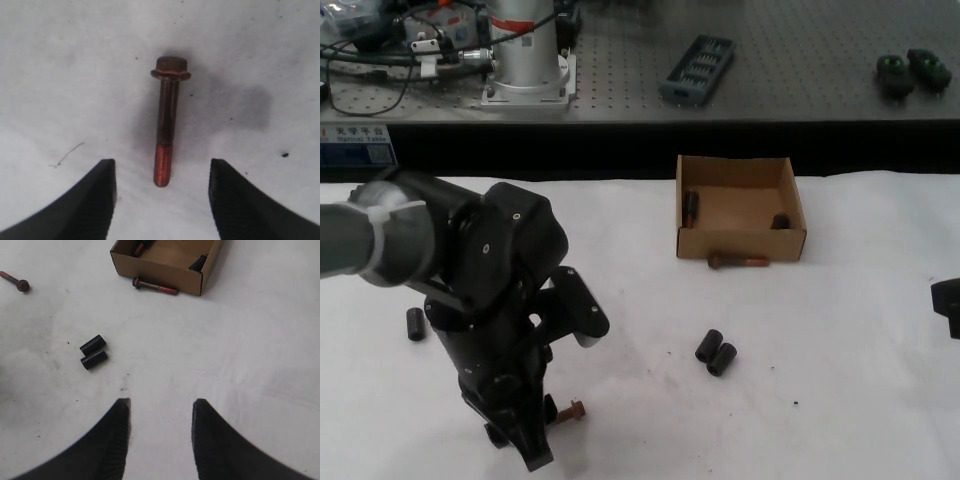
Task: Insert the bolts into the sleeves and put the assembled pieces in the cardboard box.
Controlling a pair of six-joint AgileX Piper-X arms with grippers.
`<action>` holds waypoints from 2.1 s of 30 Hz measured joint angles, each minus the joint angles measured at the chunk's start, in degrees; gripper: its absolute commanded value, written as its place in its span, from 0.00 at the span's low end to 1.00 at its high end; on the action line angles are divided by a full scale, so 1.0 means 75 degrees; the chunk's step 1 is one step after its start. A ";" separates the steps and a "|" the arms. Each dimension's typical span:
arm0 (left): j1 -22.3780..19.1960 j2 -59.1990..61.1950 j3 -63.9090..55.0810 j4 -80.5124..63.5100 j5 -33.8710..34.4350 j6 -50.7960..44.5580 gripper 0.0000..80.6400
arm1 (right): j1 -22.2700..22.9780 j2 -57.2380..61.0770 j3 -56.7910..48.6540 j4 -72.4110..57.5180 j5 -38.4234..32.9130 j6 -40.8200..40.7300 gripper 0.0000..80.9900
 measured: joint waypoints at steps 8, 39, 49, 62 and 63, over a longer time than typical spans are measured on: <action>0.0000 0.0000 0.0000 -0.0182 0.0319 0.0055 0.50 | 0.0000 0.0000 0.0000 0.0000 0.0000 0.0000 0.37; -0.0327 0.0992 -0.0537 -0.0218 0.0360 -0.0843 0.01 | 0.0000 0.0136 0.0000 -0.0047 -0.0148 0.0718 0.37; 0.0189 -0.1612 0.0349 -0.2856 0.2105 -0.3466 0.01 | 0.0653 0.2335 -0.0418 -0.0972 -0.0918 0.2141 0.38; 0.0238 -0.5471 0.2254 -0.4685 0.2408 -0.6411 0.01 | 0.2761 0.5700 -0.2686 -0.0539 0.1219 0.5119 0.38; 0.0238 -0.5613 0.2283 -0.4685 0.2365 -0.6468 0.01 | 0.2851 0.5875 -0.2782 -0.0391 0.1344 0.5269 0.38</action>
